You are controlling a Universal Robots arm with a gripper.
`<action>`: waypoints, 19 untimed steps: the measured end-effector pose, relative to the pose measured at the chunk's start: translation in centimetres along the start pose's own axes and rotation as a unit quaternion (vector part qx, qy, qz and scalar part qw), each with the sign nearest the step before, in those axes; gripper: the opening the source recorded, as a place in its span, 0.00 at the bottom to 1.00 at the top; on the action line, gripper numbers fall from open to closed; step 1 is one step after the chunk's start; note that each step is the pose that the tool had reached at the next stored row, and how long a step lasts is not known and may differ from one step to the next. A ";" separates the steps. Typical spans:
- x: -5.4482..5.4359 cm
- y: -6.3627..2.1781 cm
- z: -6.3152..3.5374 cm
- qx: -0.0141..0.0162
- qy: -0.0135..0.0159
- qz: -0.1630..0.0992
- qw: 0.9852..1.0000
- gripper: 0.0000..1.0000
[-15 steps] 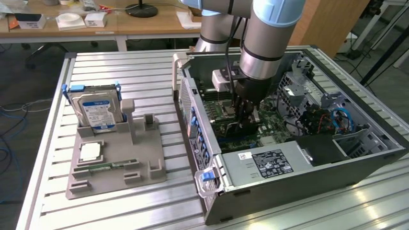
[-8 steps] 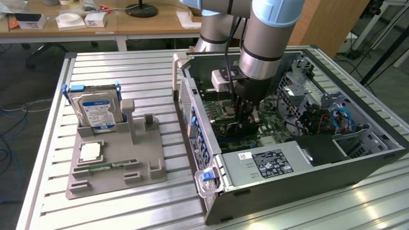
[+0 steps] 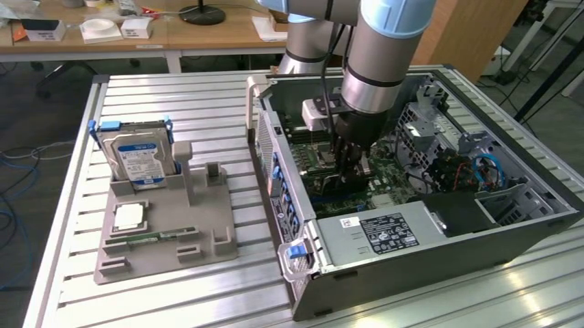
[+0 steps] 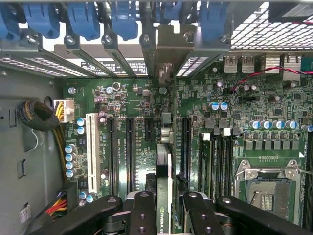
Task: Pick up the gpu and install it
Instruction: 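Insert the gpu into the slot, then press down on the gpu until it lock into place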
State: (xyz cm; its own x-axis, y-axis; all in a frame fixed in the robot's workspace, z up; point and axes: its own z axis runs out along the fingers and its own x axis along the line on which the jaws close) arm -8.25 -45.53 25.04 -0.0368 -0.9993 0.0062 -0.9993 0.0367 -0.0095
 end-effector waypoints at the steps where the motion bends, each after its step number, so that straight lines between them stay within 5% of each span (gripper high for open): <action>1: 0.0 0.00 0.01 0.000 0.000 0.000 1.000 0.26; 8: 0.0 0.02 0.52 0.003 0.000 0.000 1.000 0.26; 17: 0.0 0.02 0.49 0.003 0.000 0.000 1.000 0.26; 18: 0.0 0.02 0.49 0.003 0.000 0.000 1.000 0.99; 19: 0.0 0.02 0.49 0.003 0.000 0.000 1.000 0.99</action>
State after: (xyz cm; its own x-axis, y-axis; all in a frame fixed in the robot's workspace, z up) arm -8.26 -45.53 24.55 -0.0368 -0.9993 0.0061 -0.9992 0.0367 -0.0150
